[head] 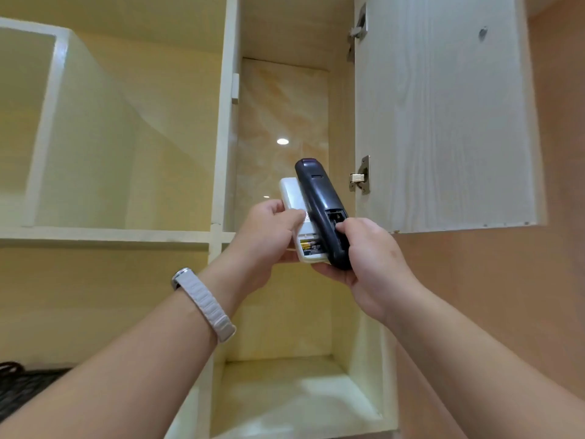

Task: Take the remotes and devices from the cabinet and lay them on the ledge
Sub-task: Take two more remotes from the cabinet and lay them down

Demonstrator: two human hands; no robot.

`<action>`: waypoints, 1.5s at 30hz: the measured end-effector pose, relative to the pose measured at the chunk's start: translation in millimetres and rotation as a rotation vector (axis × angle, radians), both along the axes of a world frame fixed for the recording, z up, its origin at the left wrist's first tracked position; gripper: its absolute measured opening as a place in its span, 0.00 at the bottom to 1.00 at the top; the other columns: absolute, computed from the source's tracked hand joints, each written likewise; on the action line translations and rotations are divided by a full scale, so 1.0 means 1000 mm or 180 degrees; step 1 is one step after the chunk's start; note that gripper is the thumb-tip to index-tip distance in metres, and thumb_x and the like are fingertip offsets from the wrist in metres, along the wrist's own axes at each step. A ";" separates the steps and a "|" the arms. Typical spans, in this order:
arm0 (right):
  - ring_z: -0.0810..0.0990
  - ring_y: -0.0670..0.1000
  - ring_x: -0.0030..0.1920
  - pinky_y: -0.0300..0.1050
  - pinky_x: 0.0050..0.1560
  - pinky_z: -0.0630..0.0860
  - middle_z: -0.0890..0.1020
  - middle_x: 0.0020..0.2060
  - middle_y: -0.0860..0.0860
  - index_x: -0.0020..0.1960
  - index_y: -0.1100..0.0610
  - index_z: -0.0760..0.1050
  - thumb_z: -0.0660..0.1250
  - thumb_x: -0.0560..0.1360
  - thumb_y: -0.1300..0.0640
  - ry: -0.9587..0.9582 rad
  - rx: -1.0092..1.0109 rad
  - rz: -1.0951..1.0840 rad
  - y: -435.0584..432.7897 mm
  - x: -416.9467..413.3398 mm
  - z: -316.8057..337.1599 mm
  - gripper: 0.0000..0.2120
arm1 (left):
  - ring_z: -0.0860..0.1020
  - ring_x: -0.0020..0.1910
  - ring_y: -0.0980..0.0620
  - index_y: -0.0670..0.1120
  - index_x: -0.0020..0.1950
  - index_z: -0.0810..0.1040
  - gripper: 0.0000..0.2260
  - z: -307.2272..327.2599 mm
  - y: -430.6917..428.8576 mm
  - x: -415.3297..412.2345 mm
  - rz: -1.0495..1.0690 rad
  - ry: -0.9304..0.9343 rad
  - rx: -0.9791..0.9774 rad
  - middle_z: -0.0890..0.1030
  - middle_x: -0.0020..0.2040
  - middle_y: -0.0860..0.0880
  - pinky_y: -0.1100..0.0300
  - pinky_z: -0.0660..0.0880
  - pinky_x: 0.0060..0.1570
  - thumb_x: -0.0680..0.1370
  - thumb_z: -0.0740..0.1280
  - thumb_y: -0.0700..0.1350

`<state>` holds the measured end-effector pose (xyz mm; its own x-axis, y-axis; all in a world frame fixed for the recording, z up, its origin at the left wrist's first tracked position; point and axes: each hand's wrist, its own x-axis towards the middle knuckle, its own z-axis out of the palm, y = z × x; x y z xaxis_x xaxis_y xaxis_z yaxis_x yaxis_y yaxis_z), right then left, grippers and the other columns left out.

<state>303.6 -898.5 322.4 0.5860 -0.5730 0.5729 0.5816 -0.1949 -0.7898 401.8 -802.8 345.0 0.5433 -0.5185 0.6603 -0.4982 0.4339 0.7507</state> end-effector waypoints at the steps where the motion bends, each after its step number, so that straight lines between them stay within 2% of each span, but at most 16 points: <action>1: 0.81 0.52 0.39 0.51 0.40 0.83 0.82 0.40 0.55 0.51 0.61 0.75 0.59 0.78 0.60 -0.0014 0.0069 -0.0059 0.002 -0.003 -0.008 0.07 | 0.82 0.32 0.50 0.42 0.50 0.77 0.05 -0.006 0.001 -0.002 0.0023 0.0034 -0.0062 0.83 0.38 0.45 0.58 0.77 0.30 0.79 0.63 0.39; 5: 0.81 0.55 0.41 0.50 0.38 0.82 0.80 0.43 0.56 0.52 0.60 0.74 0.59 0.80 0.60 -0.0017 0.0314 -0.0175 0.014 -0.019 -0.042 0.06 | 0.82 0.32 0.50 0.42 0.51 0.77 0.06 -0.030 0.005 -0.005 -0.0109 0.0150 -0.0169 0.84 0.39 0.45 0.58 0.77 0.29 0.79 0.62 0.40; 8: 0.84 0.57 0.44 0.48 0.35 0.81 0.81 0.48 0.61 0.54 0.60 0.73 0.60 0.80 0.59 0.0014 0.0467 -0.0459 0.023 -0.031 -0.067 0.06 | 0.83 0.34 0.50 0.42 0.54 0.78 0.07 -0.052 0.007 -0.009 -0.0476 0.0266 -0.0064 0.85 0.42 0.45 0.59 0.76 0.29 0.79 0.62 0.40; 10: 0.83 0.57 0.44 0.46 0.33 0.80 0.81 0.48 0.61 0.54 0.60 0.73 0.60 0.80 0.59 0.0046 0.0621 -0.0668 0.032 -0.037 -0.084 0.07 | 0.83 0.34 0.50 0.42 0.54 0.78 0.07 -0.070 0.008 -0.010 -0.0729 0.0387 0.0023 0.85 0.42 0.45 0.60 0.76 0.28 0.79 0.62 0.40; 16: 0.83 0.52 0.34 0.43 0.29 0.79 0.81 0.42 0.58 0.53 0.59 0.72 0.60 0.80 0.61 0.0219 0.1097 -0.1304 0.068 -0.051 -0.142 0.05 | 0.82 0.31 0.52 0.44 0.51 0.78 0.06 -0.133 0.017 -0.006 -0.1283 0.0840 0.0297 0.85 0.37 0.49 0.59 0.78 0.28 0.79 0.62 0.39; 20: 0.81 0.50 0.31 0.42 0.29 0.79 0.81 0.39 0.57 0.52 0.58 0.72 0.59 0.80 0.62 0.0401 0.1440 -0.1789 0.100 -0.063 -0.194 0.04 | 0.81 0.30 0.54 0.45 0.51 0.79 0.07 -0.186 0.025 -0.007 -0.1692 0.1092 0.0660 0.84 0.36 0.50 0.60 0.78 0.29 0.79 0.62 0.39; 24: 0.81 0.51 0.35 0.43 0.31 0.79 0.82 0.38 0.56 0.55 0.59 0.72 0.59 0.80 0.63 0.0556 0.1755 -0.2234 0.135 -0.082 -0.243 0.06 | 0.81 0.29 0.54 0.45 0.51 0.80 0.08 -0.243 0.034 -0.024 -0.2114 0.1293 0.1073 0.85 0.36 0.50 0.65 0.73 0.25 0.80 0.61 0.39; 29: 0.82 0.51 0.36 0.43 0.32 0.79 0.82 0.41 0.57 0.57 0.59 0.72 0.60 0.80 0.62 0.0663 0.2157 -0.2876 0.179 -0.117 -0.288 0.07 | 0.83 0.36 0.52 0.46 0.52 0.81 0.08 -0.303 0.048 -0.053 -0.2595 0.1458 0.1731 0.86 0.42 0.47 0.61 0.77 0.29 0.79 0.63 0.39; 38: 0.82 0.50 0.36 0.43 0.32 0.78 0.82 0.45 0.60 0.59 0.59 0.72 0.62 0.78 0.63 0.0494 0.2456 -0.3928 0.294 -0.209 -0.327 0.10 | 0.84 0.35 0.51 0.47 0.55 0.79 0.09 -0.366 0.107 -0.152 -0.3482 0.1298 0.2490 0.86 0.41 0.47 0.61 0.76 0.28 0.78 0.63 0.38; 45: 0.83 0.51 0.39 0.44 0.34 0.80 0.82 0.48 0.60 0.58 0.58 0.73 0.63 0.79 0.62 0.0326 0.2729 -0.4591 0.420 -0.277 -0.351 0.08 | 0.85 0.41 0.48 0.46 0.57 0.78 0.08 -0.394 0.194 -0.235 -0.4008 0.1055 0.2918 0.86 0.45 0.46 0.54 0.78 0.37 0.79 0.65 0.40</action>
<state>26.3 -478.7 -28.5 -0.6474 -0.7424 -0.1723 0.2668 -0.0091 -0.9637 166.9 -609.1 -49.3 -0.4709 -0.8657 -0.1695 0.0453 -0.2157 0.9754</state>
